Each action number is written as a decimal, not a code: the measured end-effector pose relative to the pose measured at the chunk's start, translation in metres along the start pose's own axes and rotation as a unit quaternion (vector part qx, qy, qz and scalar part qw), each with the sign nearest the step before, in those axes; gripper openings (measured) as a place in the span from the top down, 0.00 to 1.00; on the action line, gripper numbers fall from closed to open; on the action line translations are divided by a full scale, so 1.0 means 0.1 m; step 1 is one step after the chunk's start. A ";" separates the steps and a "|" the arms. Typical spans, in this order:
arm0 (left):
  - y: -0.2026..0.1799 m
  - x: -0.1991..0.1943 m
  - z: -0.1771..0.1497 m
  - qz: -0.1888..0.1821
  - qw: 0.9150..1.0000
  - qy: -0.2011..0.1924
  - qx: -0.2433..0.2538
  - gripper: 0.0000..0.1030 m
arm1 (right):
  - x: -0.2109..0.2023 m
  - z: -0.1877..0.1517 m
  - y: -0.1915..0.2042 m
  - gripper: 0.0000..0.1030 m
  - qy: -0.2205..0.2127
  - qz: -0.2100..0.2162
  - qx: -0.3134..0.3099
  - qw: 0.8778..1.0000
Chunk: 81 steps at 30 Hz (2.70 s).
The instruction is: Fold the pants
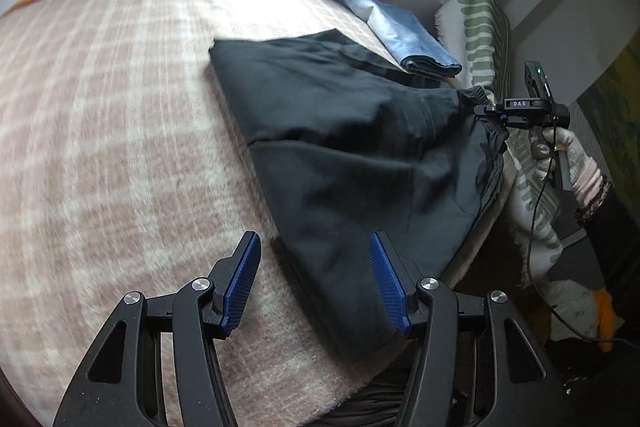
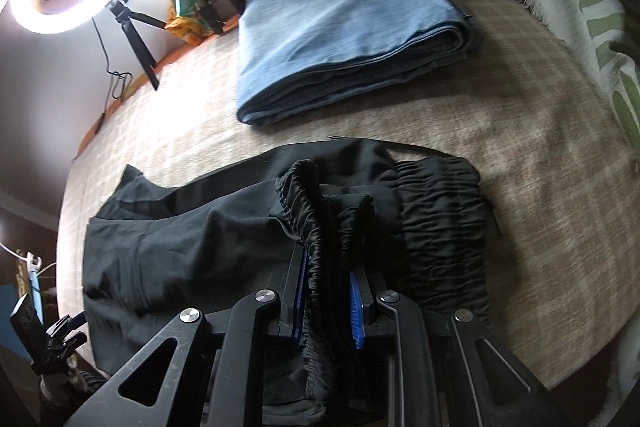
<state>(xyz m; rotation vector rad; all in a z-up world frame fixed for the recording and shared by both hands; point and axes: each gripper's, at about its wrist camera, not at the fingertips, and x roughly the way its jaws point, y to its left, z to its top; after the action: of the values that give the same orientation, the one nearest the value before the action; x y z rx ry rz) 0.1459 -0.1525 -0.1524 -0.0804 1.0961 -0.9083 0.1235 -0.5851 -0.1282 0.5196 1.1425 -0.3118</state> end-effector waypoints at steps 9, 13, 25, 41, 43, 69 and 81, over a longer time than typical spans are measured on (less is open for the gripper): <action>-0.03 0.00 -0.13 -0.019 1.000 -0.005 -0.010 0.46 | 0.16 -0.01 0.06 0.81 0.008 -0.040 -0.021 0.999; -0.07 0.01 -0.17 -0.030 1.000 -0.007 -0.007 0.48 | 0.10 -0.03 0.15 0.65 0.007 -0.050 -0.036 0.998; 0.01 0.03 -0.23 -0.069 0.997 -0.023 -0.037 0.60 | -0.51 -0.15 1.42 0.44 -0.089 -0.030 -0.192 0.977; 0.02 0.07 -0.22 -0.082 0.995 -0.038 -0.034 0.62 | 0.51 0.08 3.16 0.40 -0.002 0.181 -0.342 0.922; 0.02 0.08 -0.21 -0.084 0.995 -0.041 -0.035 0.62 | 0.68 0.12 3.27 0.40 0.020 0.194 -0.347 0.917; 0.06 0.16 -0.18 -0.101 0.992 -0.054 -0.046 0.65 | 1.39 -0.13 4.07 0.87 0.116 0.196 -0.447 0.865; -0.02 0.15 -0.32 -0.111 0.993 -0.039 -0.032 0.94 | 1.14 0.07 4.12 1.00 0.039 0.155 -0.428 0.889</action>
<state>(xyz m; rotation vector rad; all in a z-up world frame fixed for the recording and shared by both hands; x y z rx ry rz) 0.1221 -0.1524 -0.1784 -0.2934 1.0560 -1.0605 0.3758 -0.2396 -0.1350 -0.0819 1.1288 0.4950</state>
